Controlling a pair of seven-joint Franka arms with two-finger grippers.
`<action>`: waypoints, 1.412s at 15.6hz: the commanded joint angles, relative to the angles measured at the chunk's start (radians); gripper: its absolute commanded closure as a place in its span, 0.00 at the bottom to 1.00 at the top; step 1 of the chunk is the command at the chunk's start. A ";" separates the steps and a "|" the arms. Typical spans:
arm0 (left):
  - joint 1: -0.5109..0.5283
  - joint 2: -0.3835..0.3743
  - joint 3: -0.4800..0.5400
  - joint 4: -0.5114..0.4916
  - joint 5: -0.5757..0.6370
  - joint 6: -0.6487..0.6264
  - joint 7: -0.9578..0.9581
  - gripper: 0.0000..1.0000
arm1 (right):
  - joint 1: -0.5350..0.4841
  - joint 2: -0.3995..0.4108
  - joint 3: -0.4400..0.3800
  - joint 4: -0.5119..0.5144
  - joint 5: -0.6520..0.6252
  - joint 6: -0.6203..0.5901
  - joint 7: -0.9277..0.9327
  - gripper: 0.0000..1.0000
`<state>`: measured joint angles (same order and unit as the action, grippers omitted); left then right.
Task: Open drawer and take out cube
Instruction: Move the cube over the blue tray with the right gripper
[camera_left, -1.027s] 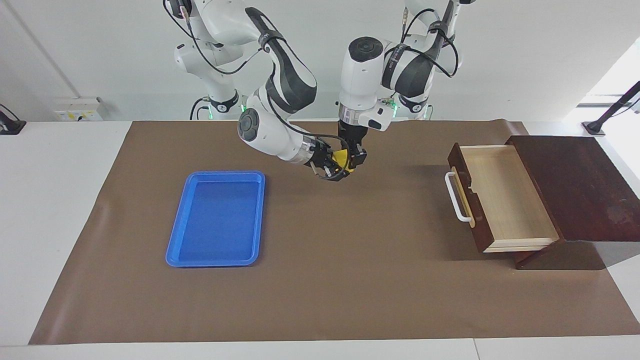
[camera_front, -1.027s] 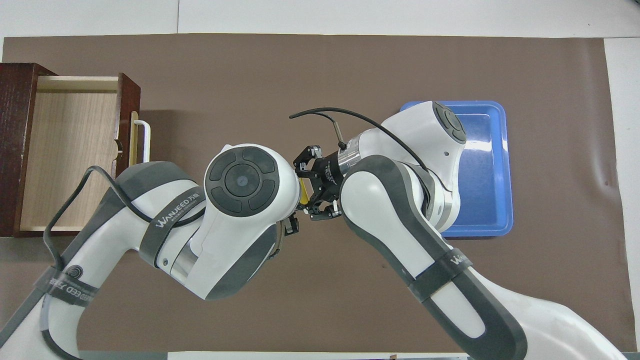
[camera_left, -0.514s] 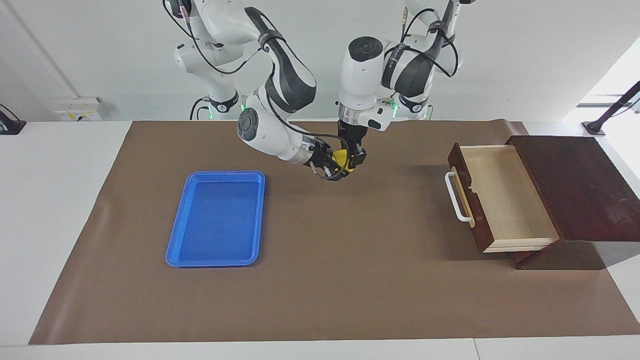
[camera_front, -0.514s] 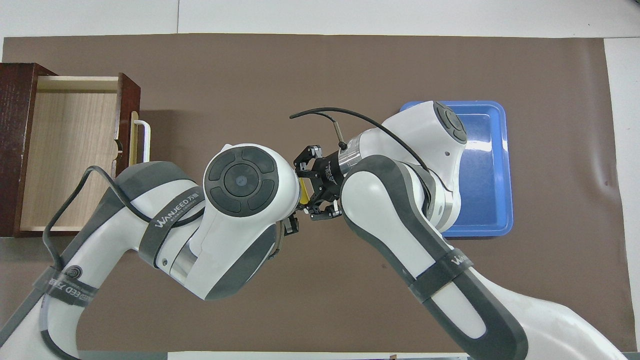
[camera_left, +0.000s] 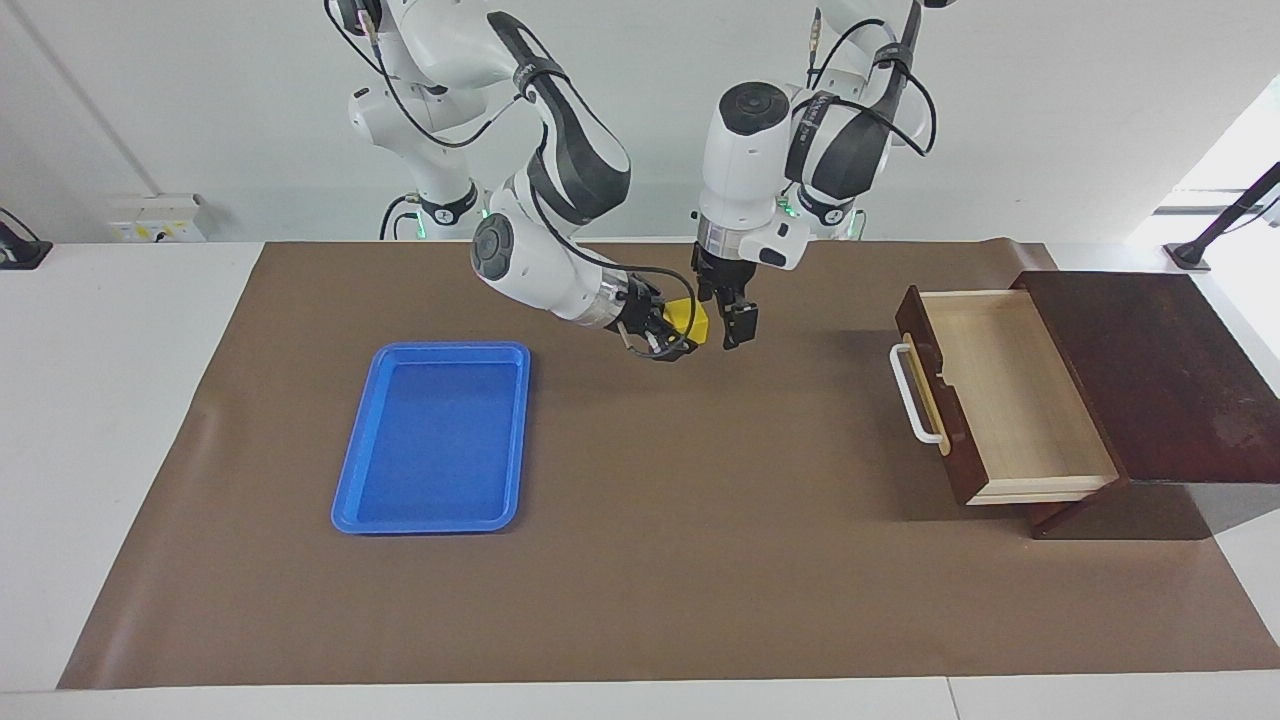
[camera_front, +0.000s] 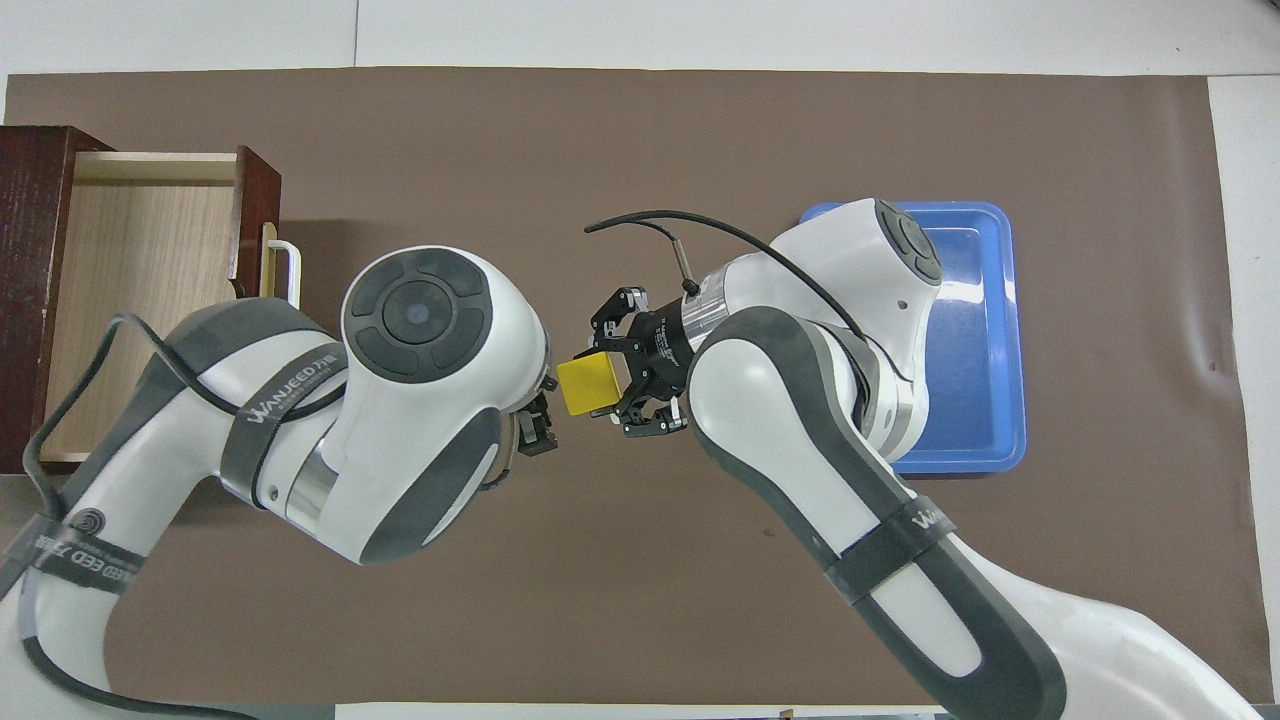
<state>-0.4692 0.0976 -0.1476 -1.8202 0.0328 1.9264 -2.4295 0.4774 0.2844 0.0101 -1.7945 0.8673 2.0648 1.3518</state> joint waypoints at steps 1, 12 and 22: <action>0.111 -0.024 -0.001 -0.034 0.007 -0.018 0.145 0.00 | -0.066 -0.021 -0.002 -0.003 0.010 -0.026 0.015 1.00; 0.547 0.007 -0.001 -0.111 0.105 0.146 0.657 0.00 | -0.486 -0.039 -0.007 -0.046 -0.139 -0.106 -0.248 1.00; 0.735 0.013 -0.003 -0.110 0.119 0.195 0.914 0.00 | -0.588 -0.102 -0.009 -0.273 -0.137 -0.043 -0.453 1.00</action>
<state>0.2549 0.1113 -0.1425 -1.9116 0.1302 2.1008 -1.5196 -0.0848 0.2187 -0.0104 -2.0064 0.7437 2.0047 0.9332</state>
